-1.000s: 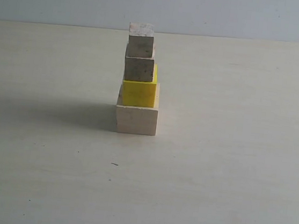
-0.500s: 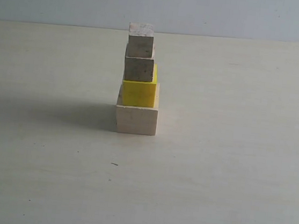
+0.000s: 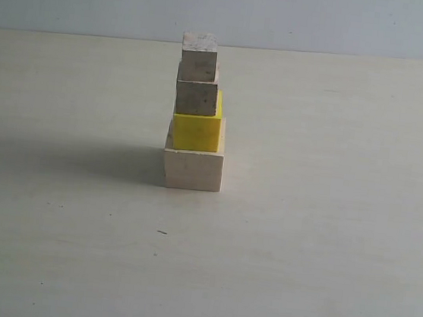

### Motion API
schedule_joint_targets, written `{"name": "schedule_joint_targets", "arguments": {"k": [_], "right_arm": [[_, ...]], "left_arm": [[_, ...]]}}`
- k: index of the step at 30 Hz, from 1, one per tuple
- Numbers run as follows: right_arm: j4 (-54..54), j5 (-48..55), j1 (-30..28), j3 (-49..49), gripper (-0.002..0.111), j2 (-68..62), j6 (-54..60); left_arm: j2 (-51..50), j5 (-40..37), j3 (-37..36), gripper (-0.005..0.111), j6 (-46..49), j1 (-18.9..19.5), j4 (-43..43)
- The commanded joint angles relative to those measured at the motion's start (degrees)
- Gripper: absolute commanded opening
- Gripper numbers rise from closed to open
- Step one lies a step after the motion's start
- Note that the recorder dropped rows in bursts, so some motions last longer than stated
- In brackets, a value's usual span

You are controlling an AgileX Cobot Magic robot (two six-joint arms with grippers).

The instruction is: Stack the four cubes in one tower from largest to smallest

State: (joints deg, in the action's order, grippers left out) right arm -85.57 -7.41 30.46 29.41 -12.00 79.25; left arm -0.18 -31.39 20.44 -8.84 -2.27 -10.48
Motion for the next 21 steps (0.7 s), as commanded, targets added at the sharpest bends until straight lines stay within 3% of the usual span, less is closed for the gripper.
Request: {"name": "schedule_joint_targets", "arguments": {"k": [1, 12, 21], "right_arm": [[0.07, 0.14, -0.09, -0.41, 0.0, 0.17, 0.16], [0.07, 0.14, -0.09, -0.41, 0.0, 0.17, 0.16], [0.07, 0.14, -0.09, -0.41, 0.0, 0.17, 0.16]], "left_arm": [[0.18, 0.21, -0.08, 0.0, -0.18, 0.13, 0.05], [0.18, 0.21, -0.86, 0.0, -0.54, 0.13, 1.31], [0.18, 5.54, -11.47, 0.0, -0.54, 0.13, 2.37]]}}
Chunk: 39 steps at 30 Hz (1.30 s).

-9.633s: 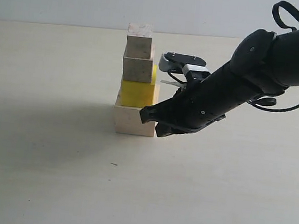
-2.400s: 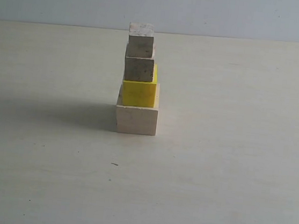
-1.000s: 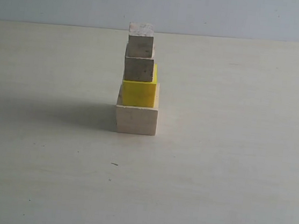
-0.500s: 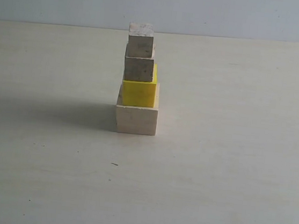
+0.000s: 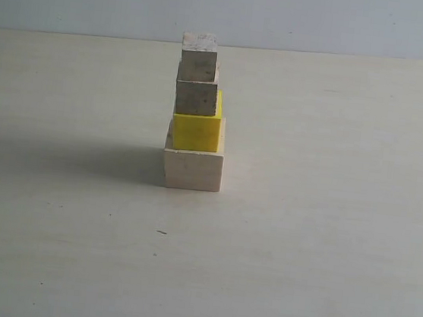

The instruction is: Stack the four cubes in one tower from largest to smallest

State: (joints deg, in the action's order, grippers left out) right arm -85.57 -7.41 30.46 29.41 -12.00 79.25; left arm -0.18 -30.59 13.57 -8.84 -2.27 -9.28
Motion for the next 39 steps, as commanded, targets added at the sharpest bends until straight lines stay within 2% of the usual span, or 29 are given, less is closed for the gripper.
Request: {"name": "schedule_joint_targets", "arguments": {"k": [1, 9, 18, 39], "right_arm": [[0.07, 0.14, -0.09, -0.41, 0.0, 0.17, 0.16], [0.07, 0.14, -0.09, -0.41, 0.0, 0.17, 0.16], [0.07, 0.14, -0.09, -0.41, 0.0, 0.17, 0.16], [0.07, 0.14, -0.09, -0.41, 0.0, 0.17, 0.16]], "left_arm": [[0.18, 6.54, -6.0, 0.0, -0.54, 0.13, 1.46], [0.18, 17.37, -13.57, 0.0, -0.54, 0.13, 5.35], [0.18, 9.9, -13.57, 0.0, -0.3, 0.13, 6.88], [0.18, 9.92, -13.57, 0.0, -0.04, 0.13, 7.33]]}}
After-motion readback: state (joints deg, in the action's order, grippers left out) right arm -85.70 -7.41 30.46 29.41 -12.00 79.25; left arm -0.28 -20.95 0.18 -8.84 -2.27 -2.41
